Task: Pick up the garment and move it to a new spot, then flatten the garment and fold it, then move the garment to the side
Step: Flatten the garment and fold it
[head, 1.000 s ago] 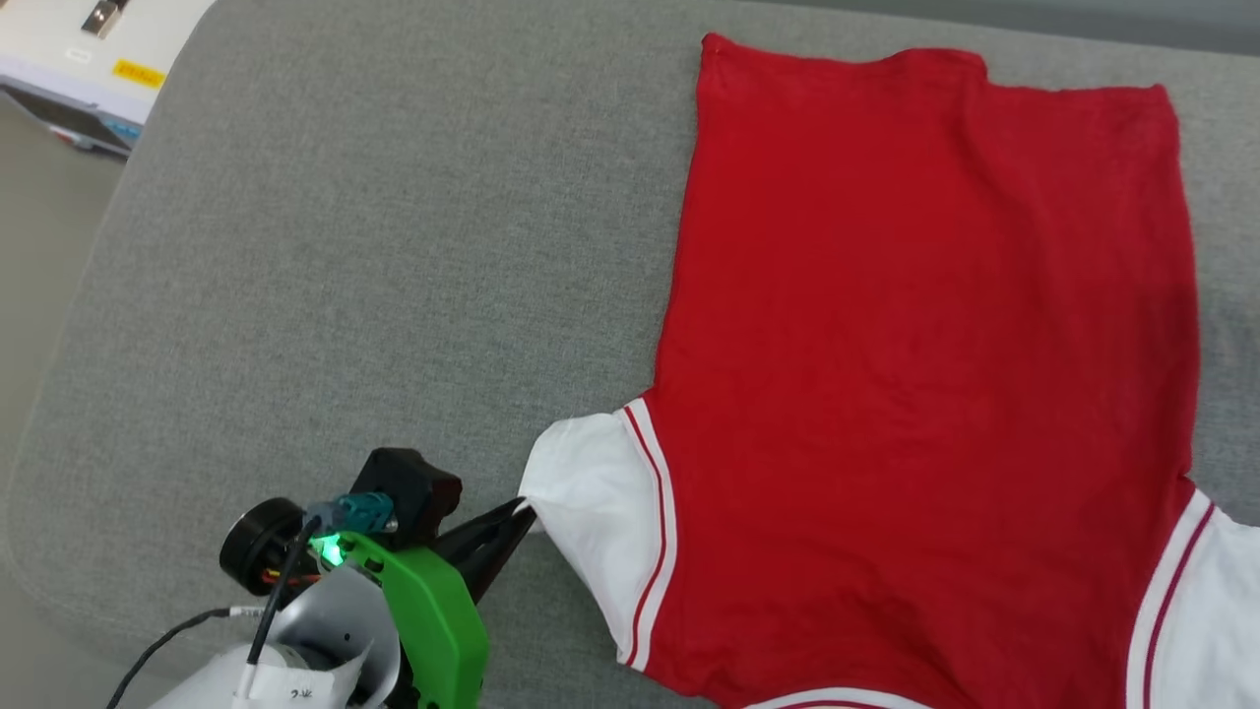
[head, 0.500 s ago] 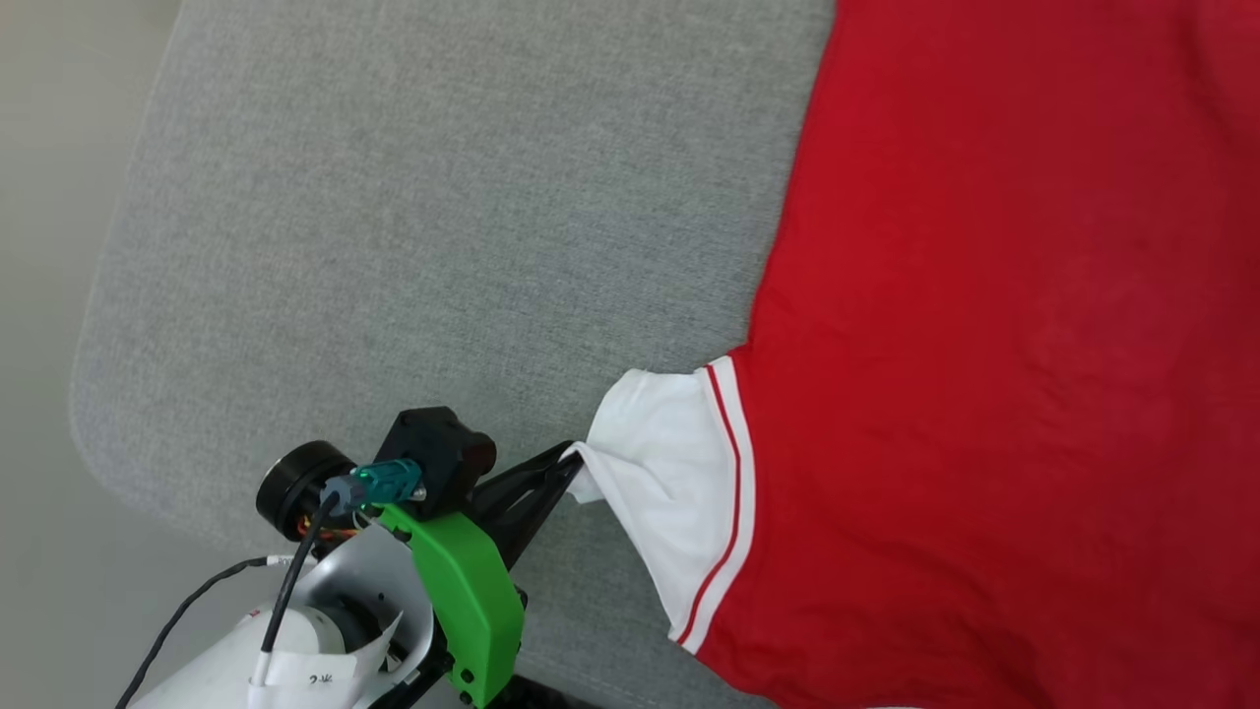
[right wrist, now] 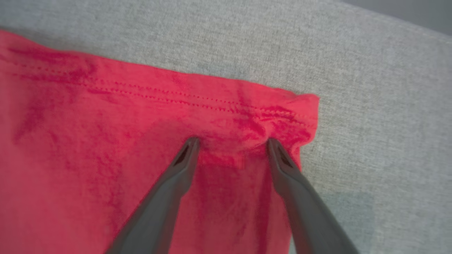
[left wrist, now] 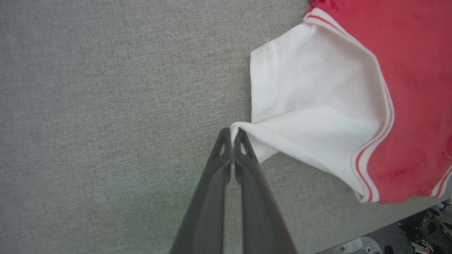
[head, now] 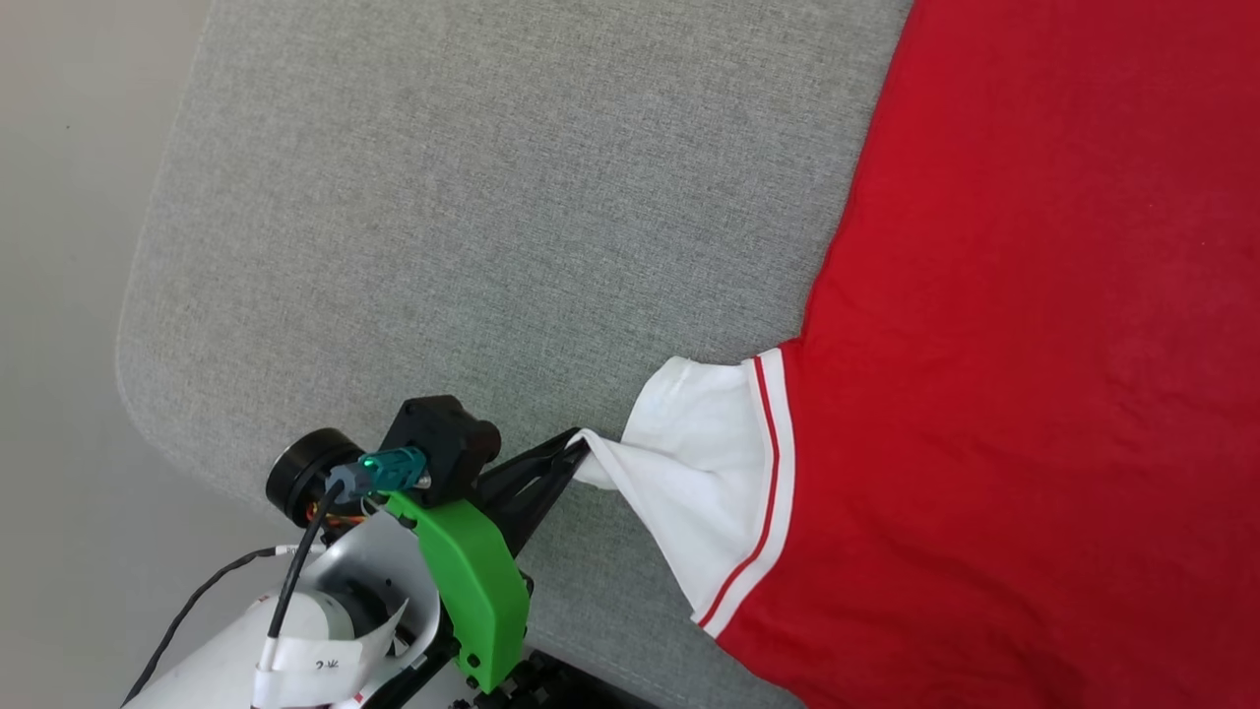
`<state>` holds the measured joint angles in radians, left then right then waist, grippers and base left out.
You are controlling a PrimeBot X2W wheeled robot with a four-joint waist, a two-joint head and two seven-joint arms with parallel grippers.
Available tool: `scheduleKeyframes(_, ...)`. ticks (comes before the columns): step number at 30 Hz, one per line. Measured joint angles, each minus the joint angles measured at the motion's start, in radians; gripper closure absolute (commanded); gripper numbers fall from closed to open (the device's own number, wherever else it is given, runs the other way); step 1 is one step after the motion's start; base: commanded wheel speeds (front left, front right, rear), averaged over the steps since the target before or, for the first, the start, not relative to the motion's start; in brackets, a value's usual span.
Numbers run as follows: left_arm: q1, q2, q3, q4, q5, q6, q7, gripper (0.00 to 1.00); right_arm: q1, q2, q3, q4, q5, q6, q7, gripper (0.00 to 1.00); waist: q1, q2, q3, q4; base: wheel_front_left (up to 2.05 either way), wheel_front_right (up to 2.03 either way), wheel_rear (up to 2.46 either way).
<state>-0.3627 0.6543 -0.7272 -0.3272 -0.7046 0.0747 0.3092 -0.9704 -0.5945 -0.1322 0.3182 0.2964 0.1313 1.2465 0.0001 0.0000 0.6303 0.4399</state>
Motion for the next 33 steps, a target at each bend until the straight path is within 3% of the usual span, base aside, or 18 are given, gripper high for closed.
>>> scheduleKeyframes(14, -0.002, 0.005, 0.01, 0.014, -0.001, 0.01, 0.0, 1.0, 0.108, 0.008, 0.003, 0.018, 0.044, 0.0, -0.058, 1.0, 0.0, 0.0, -0.066, -0.029, 0.0, 0.0, 0.0)
scheduleKeyframes(28, 0.069, 0.035, 0.035, 0.046, -0.056, 0.063, 0.008, 1.0, 0.462, 0.105, -0.049, -0.023, 0.134, 0.0, -0.154, 1.0, -0.0002, 0.0001, -0.257, -0.132, 0.0, 0.0, 0.0)
scheduleKeyframes(33, 0.136, 0.02, 0.06, 0.067, -0.113, 0.099, -0.027, 1.0, 0.616, 0.159, -0.082, -0.064, 0.184, 0.0, -0.193, 1.0, -0.0002, 0.0001, -0.337, -0.183, 0.0, 0.0, 0.0)
